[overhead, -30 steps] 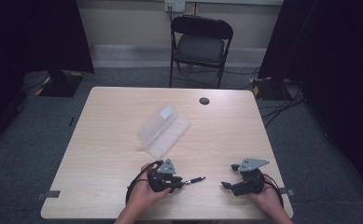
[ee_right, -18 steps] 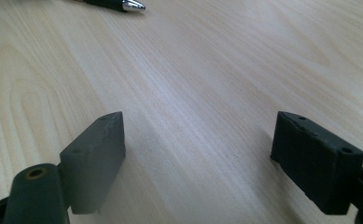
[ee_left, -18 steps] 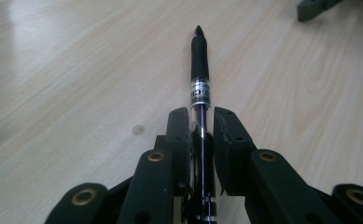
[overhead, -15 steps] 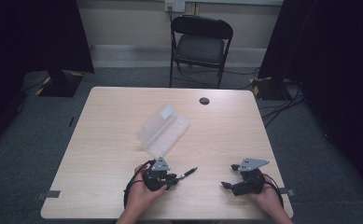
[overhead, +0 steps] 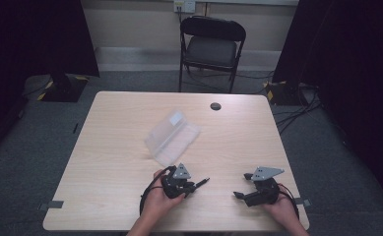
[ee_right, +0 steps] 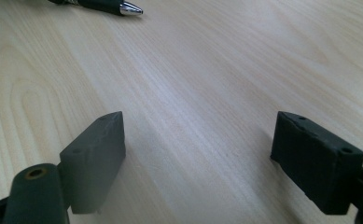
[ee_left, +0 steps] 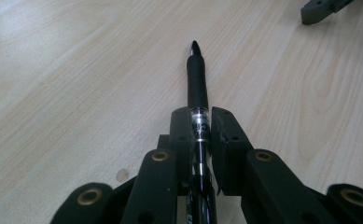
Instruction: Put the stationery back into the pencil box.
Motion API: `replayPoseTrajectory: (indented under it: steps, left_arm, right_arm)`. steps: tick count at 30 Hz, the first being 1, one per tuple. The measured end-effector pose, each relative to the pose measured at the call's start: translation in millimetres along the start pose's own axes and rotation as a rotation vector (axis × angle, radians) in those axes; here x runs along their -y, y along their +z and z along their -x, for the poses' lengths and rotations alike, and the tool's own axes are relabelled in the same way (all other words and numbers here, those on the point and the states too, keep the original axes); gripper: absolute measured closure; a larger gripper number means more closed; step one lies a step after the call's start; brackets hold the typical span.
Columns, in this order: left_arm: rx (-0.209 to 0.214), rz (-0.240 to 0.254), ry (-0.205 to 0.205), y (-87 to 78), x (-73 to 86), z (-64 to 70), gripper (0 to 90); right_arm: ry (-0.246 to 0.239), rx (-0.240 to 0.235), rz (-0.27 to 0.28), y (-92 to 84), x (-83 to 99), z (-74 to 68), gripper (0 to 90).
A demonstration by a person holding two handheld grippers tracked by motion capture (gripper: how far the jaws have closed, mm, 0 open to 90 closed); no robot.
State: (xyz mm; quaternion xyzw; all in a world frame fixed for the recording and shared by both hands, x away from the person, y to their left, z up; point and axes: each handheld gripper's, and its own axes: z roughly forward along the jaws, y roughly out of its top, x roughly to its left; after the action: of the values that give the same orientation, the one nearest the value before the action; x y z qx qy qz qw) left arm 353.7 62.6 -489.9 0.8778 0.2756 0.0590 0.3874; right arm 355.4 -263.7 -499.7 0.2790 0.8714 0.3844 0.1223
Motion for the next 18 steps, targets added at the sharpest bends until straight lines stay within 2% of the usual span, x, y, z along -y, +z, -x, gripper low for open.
replayPoseTrajectory:
  steps: [2, 6, 7, 10, 18]
  left_arm:
    - [0.009, -0.006, -0.024, -0.8, -0.2, 0.1, 79.7]
    - [0.011, 0.018, -0.050, -3.8, 0.6, -3.2, 79.7]
    - [0.012, 0.032, -0.070, -7.3, -0.9, -5.7, 79.7]
    - [0.004, 0.038, -0.075, -13.7, -4.7, -11.0, 79.7]
    - [-0.026, 0.077, -0.127, -29.0, -13.9, -27.0, 79.7]
  right_arm:
    - [0.000, -0.002, 0.001, -0.1, 0.2, 0.0, 16.5]
    - [0.000, -0.002, 0.001, -0.1, 0.2, 0.0, 16.5]
    - [0.000, -0.002, 0.001, -0.1, 0.2, -0.1, 16.5]
    - [-0.001, 0.000, 0.000, -0.1, 0.1, -0.2, 16.3]
    - [-0.008, -0.003, -0.003, 0.1, 0.1, -0.4, 15.3]
